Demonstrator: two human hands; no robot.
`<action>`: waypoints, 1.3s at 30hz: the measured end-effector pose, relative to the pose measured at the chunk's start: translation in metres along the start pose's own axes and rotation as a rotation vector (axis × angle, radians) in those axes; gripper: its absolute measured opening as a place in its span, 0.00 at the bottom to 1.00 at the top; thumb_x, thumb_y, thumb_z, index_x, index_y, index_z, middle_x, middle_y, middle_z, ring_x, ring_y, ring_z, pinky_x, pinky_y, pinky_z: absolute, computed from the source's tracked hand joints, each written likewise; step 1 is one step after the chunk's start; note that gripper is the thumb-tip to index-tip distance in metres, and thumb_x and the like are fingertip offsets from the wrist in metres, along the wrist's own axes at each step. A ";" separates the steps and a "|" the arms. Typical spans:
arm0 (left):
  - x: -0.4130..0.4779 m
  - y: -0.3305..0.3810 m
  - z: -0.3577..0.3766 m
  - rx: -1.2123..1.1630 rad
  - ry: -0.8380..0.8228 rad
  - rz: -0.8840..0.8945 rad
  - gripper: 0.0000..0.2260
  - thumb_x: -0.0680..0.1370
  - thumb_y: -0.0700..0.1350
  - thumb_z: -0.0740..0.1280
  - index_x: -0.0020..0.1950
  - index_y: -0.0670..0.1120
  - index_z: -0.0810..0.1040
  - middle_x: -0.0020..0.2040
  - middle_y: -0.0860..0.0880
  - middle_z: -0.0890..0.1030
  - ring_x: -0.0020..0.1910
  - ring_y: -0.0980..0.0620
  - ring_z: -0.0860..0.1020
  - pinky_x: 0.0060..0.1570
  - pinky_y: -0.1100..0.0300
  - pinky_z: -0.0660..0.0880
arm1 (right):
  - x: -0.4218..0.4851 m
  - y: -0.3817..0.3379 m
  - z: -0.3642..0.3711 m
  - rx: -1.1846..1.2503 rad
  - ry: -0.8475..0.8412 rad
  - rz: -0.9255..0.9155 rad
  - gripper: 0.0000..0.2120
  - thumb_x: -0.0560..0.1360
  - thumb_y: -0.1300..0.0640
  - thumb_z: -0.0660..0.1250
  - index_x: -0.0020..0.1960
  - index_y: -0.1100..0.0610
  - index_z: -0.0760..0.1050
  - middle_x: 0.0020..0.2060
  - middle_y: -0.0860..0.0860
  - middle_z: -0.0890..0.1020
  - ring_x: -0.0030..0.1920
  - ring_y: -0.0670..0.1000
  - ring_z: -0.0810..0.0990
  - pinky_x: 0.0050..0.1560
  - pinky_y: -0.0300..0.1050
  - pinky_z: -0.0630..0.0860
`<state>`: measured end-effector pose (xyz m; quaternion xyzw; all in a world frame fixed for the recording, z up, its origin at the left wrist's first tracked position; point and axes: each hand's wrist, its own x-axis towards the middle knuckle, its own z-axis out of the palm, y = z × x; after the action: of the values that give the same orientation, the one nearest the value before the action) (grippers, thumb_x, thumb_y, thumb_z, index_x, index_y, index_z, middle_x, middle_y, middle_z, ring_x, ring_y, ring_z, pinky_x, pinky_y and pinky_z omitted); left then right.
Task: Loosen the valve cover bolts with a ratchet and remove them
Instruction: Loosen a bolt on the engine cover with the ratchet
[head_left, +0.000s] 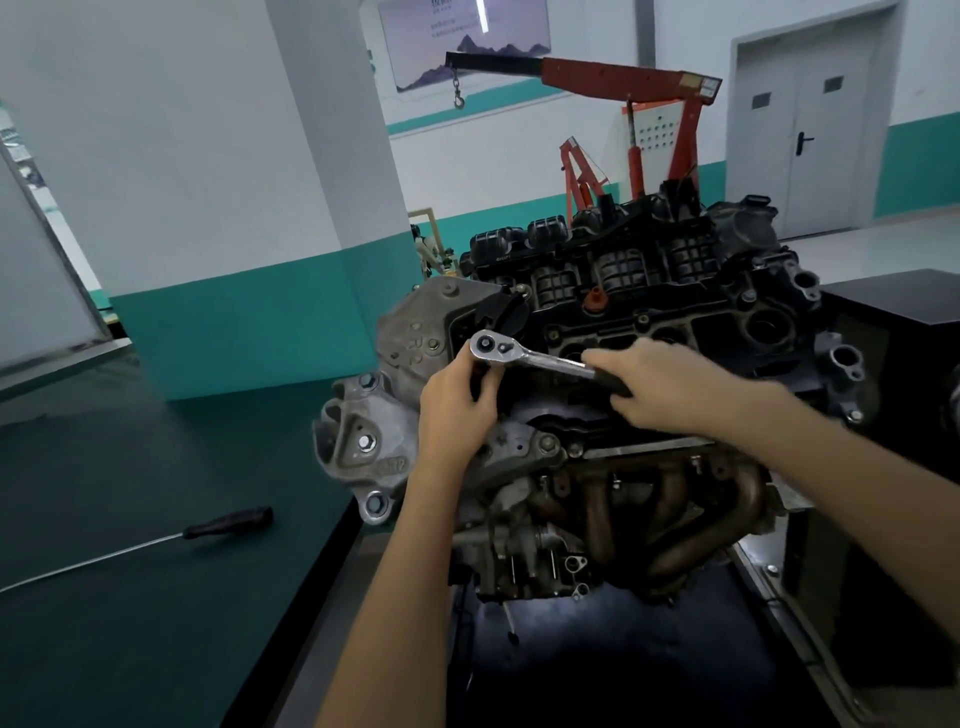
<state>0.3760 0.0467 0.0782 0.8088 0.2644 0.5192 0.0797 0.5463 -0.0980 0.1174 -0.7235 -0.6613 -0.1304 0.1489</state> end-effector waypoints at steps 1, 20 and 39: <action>0.000 0.000 -0.001 0.002 0.008 -0.012 0.07 0.79 0.42 0.66 0.56 0.42 0.79 0.31 0.53 0.75 0.30 0.53 0.71 0.33 0.61 0.61 | 0.005 0.003 -0.006 -0.042 0.007 -0.033 0.15 0.75 0.59 0.65 0.60 0.50 0.70 0.32 0.46 0.68 0.36 0.56 0.76 0.35 0.45 0.67; 0.000 -0.004 0.001 -0.095 0.009 -0.056 0.06 0.75 0.43 0.65 0.48 0.48 0.81 0.37 0.53 0.82 0.36 0.55 0.79 0.39 0.60 0.74 | -0.030 -0.061 0.058 0.552 0.011 0.106 0.13 0.71 0.63 0.65 0.54 0.54 0.70 0.37 0.55 0.78 0.39 0.61 0.79 0.40 0.53 0.77; -0.001 -0.002 0.003 -0.068 0.010 -0.143 0.04 0.76 0.36 0.66 0.43 0.40 0.79 0.36 0.44 0.82 0.38 0.44 0.81 0.41 0.46 0.77 | -0.025 -0.142 0.110 0.879 0.237 0.347 0.20 0.73 0.63 0.61 0.64 0.56 0.66 0.42 0.60 0.80 0.43 0.62 0.80 0.42 0.53 0.78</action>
<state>0.3776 0.0487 0.0749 0.7821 0.3040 0.5249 0.1427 0.4016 -0.0663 0.0126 -0.6716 -0.5019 0.1065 0.5345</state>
